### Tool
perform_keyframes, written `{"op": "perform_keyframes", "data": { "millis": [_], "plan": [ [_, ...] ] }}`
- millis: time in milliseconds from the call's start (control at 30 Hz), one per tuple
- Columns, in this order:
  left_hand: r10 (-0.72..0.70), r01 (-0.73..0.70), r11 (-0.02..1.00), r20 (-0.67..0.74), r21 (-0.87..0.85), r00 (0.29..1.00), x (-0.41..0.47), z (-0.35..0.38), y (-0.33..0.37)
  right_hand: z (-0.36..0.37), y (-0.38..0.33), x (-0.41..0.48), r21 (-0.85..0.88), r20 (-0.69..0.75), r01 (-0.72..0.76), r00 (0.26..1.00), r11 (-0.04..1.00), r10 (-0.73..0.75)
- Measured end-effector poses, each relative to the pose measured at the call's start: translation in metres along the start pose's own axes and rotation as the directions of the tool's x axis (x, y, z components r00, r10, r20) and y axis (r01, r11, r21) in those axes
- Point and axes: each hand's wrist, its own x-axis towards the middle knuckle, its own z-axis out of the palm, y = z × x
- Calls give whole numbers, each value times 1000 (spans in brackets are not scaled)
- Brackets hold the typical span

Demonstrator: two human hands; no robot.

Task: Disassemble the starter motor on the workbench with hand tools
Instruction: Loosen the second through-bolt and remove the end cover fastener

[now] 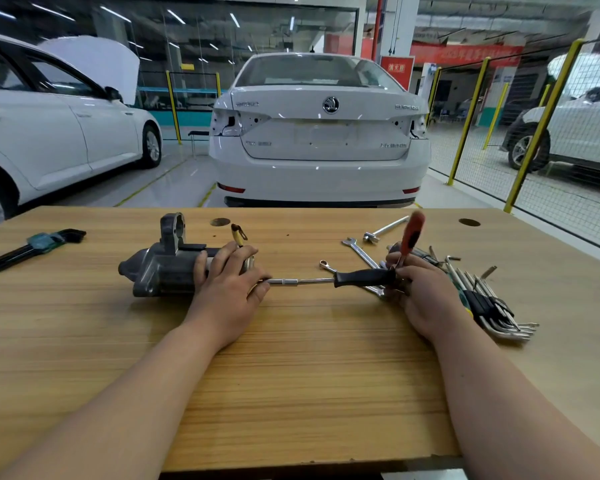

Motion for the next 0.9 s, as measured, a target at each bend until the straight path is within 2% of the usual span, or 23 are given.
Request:
{"op": "perform_keyframes", "data": {
  "millis": [200,300,367,500,667,767,900],
  "plan": [
    [-8,8,1000,16,2,1000,0,0,1,0,0,-1,-86,-22,0,1000,996,-2],
    [-9,9,1000,3,-23,1000,-1,-2,1,-1,1,2,6,-34,-27,999,1000,27],
    [-8,7,999,-9,-33,1000,-1,-3,2,0,2,2,10,-52,-27,998,1000,27],
    [0,-1,999,-22,-41,1000,-2,-3,2,1,4,6,-54,-87,-19,996,998,14],
    [1,-3,998,-37,-60,999,-3,-5,3,2,14,14,-187,-178,62,979,980,-96],
    [0,-2,998,-26,-56,1000,-2,-6,4,1,13,14,-242,-125,-14,992,970,-17],
    [-7,6,999,-18,-53,1000,-3,-6,4,1,9,11,-319,-45,3,999,948,-18]
  ]
}}
